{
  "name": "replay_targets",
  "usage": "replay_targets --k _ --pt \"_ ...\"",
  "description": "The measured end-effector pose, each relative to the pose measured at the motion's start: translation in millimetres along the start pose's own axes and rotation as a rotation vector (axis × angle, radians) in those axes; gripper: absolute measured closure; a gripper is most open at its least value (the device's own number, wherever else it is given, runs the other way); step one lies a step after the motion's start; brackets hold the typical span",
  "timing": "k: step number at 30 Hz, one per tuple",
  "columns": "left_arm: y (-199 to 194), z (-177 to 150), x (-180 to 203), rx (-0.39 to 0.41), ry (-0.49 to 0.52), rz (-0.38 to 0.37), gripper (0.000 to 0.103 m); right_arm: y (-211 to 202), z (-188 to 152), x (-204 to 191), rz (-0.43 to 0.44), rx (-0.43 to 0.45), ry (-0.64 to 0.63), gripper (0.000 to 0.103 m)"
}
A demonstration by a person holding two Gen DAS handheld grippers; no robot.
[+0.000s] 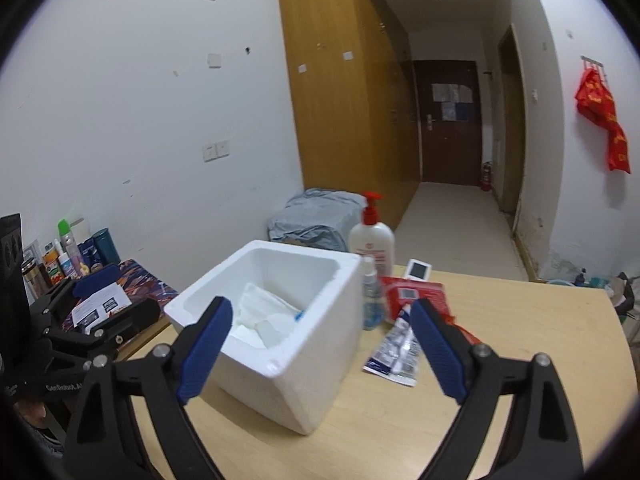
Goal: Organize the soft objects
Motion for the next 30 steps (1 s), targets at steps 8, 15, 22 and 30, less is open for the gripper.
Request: replay_targets --k 8,15,22,30 --pt "1.0 0.1 33.3 -0.005 0.036 -0.061 0.001 -27.4 -16.9 29.1 -0.073 0.017 0.049 0.001" --pt "-10.7 -3.9 47.5 0.0 0.037 -0.078 0.001 -44.6 -27.9 34.1 -0.097 0.035 0.049 0.0" --pt "-33.6 -12.0 55.2 0.027 0.039 -0.075 0.001 -67.8 -43.1 26.3 -0.092 0.062 0.029 0.0" --pt "-60.9 -27.3 59.6 0.05 0.029 -0.089 0.001 -96.5 -63.1 24.2 -0.094 0.114 0.06 0.0"
Point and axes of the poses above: each gripper's, at about its wrist camera, not at the fingertips, and y roughly the way its jaws point, x to its right, z to its top, the point moved 4 cm from there along y, roughly the way its jaws point, and after that the axes turned 11 degrees about -x, right-handed, at the moved point
